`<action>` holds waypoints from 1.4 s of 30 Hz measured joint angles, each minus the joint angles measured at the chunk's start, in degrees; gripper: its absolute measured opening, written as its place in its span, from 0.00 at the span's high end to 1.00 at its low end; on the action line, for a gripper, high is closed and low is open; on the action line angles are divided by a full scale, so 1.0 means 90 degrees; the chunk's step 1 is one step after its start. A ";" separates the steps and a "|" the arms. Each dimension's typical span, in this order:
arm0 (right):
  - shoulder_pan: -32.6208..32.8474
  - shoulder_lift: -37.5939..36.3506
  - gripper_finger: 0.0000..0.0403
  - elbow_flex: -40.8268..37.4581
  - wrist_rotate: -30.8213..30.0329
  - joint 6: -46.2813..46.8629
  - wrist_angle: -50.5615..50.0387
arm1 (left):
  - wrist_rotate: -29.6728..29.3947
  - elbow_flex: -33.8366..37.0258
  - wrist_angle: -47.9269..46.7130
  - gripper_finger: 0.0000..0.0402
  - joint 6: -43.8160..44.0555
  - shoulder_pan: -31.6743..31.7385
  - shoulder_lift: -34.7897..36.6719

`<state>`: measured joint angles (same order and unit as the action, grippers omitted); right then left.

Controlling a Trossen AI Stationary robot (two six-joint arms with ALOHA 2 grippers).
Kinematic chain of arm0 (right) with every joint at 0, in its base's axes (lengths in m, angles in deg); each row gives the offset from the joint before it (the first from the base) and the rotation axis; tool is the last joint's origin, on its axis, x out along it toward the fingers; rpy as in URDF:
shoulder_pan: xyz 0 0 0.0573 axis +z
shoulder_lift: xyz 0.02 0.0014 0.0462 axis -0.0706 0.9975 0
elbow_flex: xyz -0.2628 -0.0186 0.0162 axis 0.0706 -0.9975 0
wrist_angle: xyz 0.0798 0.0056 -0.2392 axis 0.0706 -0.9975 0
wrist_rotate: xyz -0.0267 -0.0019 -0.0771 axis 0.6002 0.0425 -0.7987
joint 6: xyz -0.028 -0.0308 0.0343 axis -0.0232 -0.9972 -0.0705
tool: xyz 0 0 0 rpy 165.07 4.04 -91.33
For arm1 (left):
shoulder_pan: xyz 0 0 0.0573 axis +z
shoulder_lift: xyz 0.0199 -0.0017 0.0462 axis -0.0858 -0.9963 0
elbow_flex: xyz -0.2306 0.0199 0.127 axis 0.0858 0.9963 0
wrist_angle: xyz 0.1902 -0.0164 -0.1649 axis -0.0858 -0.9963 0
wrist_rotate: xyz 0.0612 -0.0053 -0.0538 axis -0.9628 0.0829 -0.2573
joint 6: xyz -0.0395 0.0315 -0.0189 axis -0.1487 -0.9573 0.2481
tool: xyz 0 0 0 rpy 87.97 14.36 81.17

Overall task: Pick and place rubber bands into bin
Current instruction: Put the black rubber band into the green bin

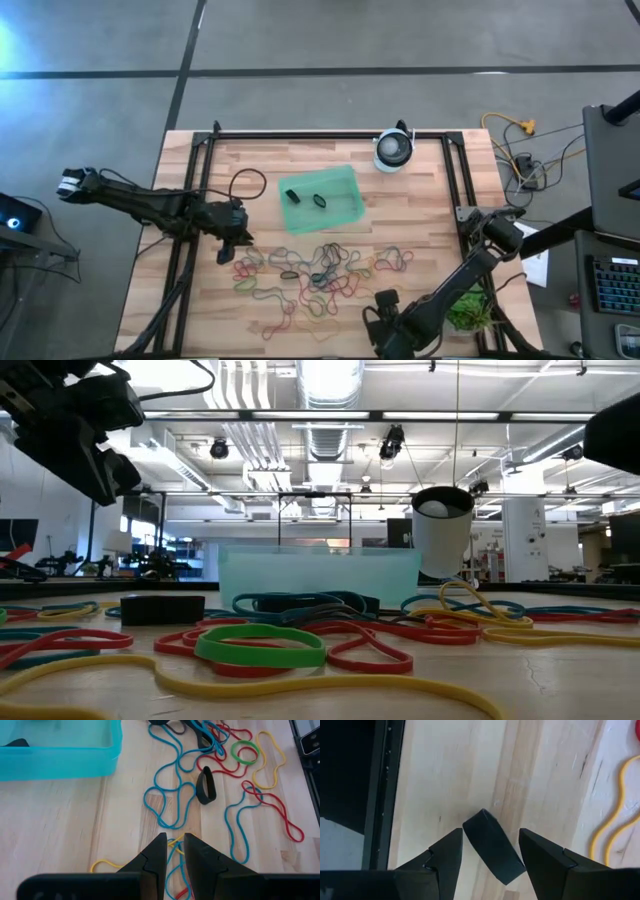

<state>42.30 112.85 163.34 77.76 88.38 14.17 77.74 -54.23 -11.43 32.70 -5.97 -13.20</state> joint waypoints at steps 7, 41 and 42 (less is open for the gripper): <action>0.0000 -0.0002 0.53 -0.0170 0.0000 0.0073 0.0103 | 0.0000 0.0000 -0.0001 0.88 -0.0001 0.0000 0.0000; -0.0101 -0.0610 0.98 0.0144 -0.3859 -0.2528 -0.0124 | -0.0176 0.0046 0.0039 0.88 -0.0043 0.0000 -0.0002; -0.0133 -0.0635 0.98 0.0144 -0.4258 -0.2622 -0.0114 | -0.0199 0.0046 0.0040 0.88 -0.0065 0.0000 -0.0002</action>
<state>41.11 107.14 164.64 39.44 64.79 13.15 75.94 -53.82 -11.07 32.11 -5.97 -13.22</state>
